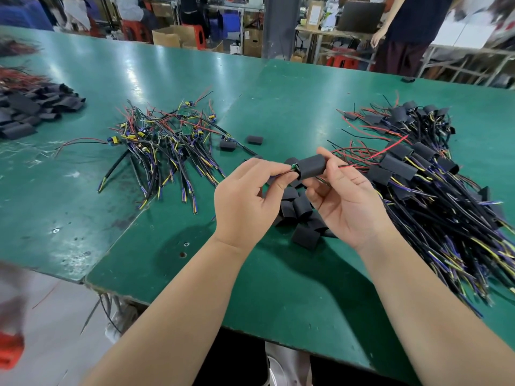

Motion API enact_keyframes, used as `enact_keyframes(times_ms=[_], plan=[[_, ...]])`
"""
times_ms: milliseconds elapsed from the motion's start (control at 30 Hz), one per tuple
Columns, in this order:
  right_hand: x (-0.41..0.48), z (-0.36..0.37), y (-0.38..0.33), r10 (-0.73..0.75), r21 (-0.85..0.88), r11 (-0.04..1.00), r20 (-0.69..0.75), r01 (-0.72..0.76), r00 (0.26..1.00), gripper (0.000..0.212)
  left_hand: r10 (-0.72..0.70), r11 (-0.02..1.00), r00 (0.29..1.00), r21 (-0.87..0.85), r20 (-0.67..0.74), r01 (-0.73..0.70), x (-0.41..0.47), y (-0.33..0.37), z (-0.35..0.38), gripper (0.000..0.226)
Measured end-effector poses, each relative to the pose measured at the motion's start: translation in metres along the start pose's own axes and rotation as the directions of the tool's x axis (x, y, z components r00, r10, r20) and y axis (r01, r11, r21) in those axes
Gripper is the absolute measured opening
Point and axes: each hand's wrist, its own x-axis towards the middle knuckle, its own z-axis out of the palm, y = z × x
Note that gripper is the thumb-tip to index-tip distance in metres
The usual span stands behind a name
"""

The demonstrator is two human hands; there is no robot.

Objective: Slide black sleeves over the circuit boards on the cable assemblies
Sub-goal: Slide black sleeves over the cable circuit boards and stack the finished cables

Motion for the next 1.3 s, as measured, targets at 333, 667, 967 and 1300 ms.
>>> enact_keyframes(times_ms=[333,667,967,1300], plan=[[0.0,0.001,0.004,0.039,-0.007,0.999,0.0,-0.039,0.999,0.024,-0.015,0.999,0.999,0.04,0.033,0.014,0.0,-0.004,-0.001,0.003],[0.001,0.002,0.005,0.08,0.008,0.997,-0.03,-0.08,0.996,0.022,0.185,0.969,0.983,0.166,0.022,-0.186,0.0,-0.008,0.0,0.005],[0.001,0.0,0.004,0.121,0.073,0.99,0.043,-0.124,0.992,0.021,0.386,0.895,0.922,0.225,0.045,-0.386,0.001,-0.003,0.001,0.006],[-0.001,0.004,0.003,0.099,0.153,0.982,0.093,-0.112,0.991,0.02,0.402,0.884,0.909,0.21,0.113,-0.417,0.003,0.002,-0.002,0.011]])
